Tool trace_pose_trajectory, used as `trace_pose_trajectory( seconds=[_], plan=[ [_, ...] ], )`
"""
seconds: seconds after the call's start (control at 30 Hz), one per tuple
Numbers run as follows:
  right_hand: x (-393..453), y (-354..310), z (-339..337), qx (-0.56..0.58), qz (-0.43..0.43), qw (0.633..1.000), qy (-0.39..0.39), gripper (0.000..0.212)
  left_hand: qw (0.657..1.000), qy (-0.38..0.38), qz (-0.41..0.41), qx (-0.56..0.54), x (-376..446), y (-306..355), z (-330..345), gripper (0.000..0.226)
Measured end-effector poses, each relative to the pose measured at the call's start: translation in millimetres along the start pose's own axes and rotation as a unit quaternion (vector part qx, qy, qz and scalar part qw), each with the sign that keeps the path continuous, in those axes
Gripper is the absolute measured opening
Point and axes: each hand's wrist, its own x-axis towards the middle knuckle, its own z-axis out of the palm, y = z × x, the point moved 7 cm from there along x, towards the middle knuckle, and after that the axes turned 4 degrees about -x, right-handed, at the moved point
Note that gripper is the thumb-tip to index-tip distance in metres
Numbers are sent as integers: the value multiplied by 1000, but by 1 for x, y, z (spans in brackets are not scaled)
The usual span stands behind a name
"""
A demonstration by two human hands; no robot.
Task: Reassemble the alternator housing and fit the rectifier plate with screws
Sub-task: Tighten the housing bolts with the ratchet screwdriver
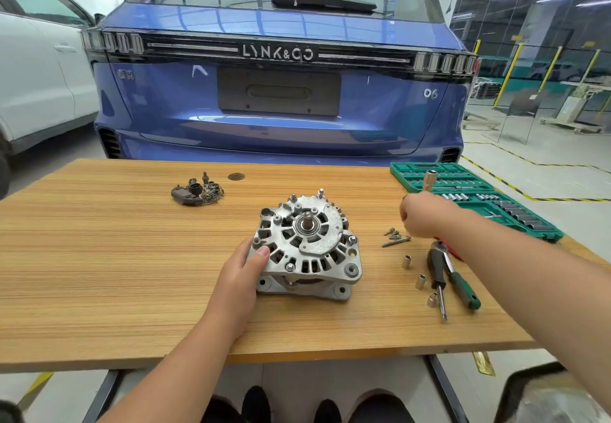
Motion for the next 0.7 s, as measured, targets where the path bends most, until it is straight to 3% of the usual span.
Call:
trace_pose_trajectory(
  seconds=[0.07,0.3,0.7],
  plan=[
    [-3,10,14,-66,6,998,-18,17,1000,2,2,2,0,0,0,48],
    [-3,7,47,-46,-32,998,-35,37,1000,4,10,3,1,-1,-1,47],
    [-9,9,44,5,-71,997,14,10,1000,-1,25,0,-1,4,0,41]
  ],
)
